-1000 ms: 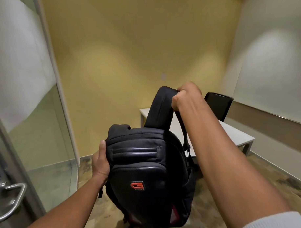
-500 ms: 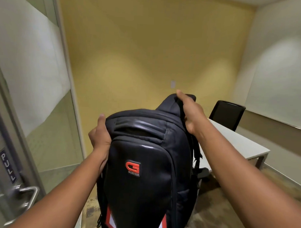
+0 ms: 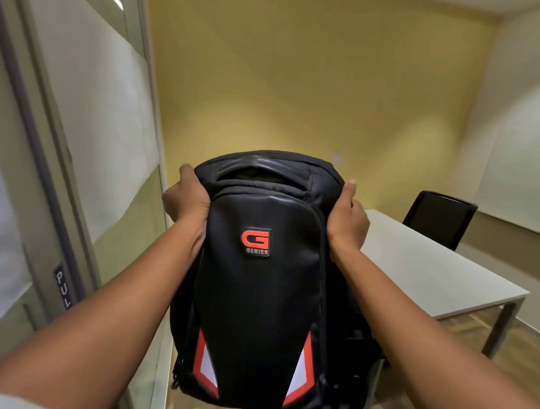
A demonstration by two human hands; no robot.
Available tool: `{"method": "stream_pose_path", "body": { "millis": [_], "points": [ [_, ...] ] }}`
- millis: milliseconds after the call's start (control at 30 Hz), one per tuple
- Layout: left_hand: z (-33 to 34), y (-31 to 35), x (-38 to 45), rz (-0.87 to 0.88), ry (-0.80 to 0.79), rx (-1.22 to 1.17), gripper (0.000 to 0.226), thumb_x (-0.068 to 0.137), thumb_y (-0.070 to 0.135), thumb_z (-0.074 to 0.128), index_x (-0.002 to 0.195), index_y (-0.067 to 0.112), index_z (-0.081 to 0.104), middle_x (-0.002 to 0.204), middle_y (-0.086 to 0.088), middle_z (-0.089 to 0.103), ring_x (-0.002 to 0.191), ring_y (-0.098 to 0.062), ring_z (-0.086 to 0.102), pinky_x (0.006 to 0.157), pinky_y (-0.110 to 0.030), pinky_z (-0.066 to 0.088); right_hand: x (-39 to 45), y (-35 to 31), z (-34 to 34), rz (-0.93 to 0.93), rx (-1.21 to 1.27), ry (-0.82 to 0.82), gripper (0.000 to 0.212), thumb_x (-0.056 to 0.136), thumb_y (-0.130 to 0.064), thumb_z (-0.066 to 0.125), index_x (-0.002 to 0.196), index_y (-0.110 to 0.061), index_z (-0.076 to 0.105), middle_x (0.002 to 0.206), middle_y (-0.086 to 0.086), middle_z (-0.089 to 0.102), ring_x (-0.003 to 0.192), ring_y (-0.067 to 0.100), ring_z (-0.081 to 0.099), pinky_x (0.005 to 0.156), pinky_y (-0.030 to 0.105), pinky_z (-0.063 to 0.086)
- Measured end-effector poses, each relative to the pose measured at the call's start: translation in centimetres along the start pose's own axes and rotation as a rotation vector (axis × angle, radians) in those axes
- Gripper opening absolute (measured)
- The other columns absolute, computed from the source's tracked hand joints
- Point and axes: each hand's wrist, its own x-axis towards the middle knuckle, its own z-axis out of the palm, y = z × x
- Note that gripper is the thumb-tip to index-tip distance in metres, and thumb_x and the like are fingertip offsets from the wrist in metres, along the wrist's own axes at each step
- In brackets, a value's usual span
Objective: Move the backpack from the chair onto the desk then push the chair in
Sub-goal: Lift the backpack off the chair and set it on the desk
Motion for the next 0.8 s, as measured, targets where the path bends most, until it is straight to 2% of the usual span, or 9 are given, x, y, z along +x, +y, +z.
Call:
{"method": "stream_pose_path", "body": {
  "millis": [100, 267, 500, 800],
  "points": [
    [0.3, 1.0, 0.8, 0.009, 0.001, 0.028, 0.034, 0.076, 0.044, 0.051, 0.056, 0.017, 0.049, 0.056, 0.004, 0.051, 0.052, -0.019, 0.046, 0.049, -0.032, 0.036, 1.1, -0.9, 1.3, -0.017, -0.036, 0.071, 0.073, 0.090, -0.071, 0.017, 0.067, -0.014, 0.056, 0.069, -0.001, 0.058, 0.066, 0.015, 0.051, 0.052, 0.034, 0.029],
    [1.7, 2.5, 1.6, 0.046, -0.013, 0.060, 0.033, 0.075, 0.045, 0.047, 0.056, 0.017, 0.047, 0.056, 0.004, 0.050, 0.053, -0.019, 0.045, 0.050, -0.032, 0.036, 3.2, -1.7, 2.6, -0.039, -0.001, 0.111, 0.072, 0.089, -0.070, 0.018, 0.064, -0.014, 0.055, 0.071, 0.001, 0.059, 0.070, 0.024, 0.053, 0.060, 0.037, 0.033],
    [5.8, 3.6, 3.8, 0.140, -0.030, 0.101, 0.037, 0.077, 0.046, 0.047, 0.053, 0.018, 0.040, 0.054, 0.003, 0.042, 0.054, -0.019, 0.038, 0.052, -0.033, 0.033, 7.0, -2.4, 4.6, -0.033, 0.075, 0.134, 0.071, 0.087, -0.071, 0.020, 0.060, -0.015, 0.053, 0.068, 0.001, 0.059, 0.066, 0.021, 0.052, 0.053, 0.035, 0.030],
    [12.0, 1.5, 8.1, 0.165, -0.007, 0.107, 0.040, 0.079, 0.048, 0.046, 0.054, 0.017, 0.044, 0.057, 0.001, 0.047, 0.056, -0.021, 0.044, 0.055, -0.034, 0.037, 13.6, -1.1, 8.8, -0.048, 0.110, 0.101, 0.067, 0.092, -0.066, 0.022, 0.057, -0.015, 0.049, 0.064, -0.001, 0.056, 0.060, 0.016, 0.049, 0.052, 0.033, 0.031]
  ]
}}
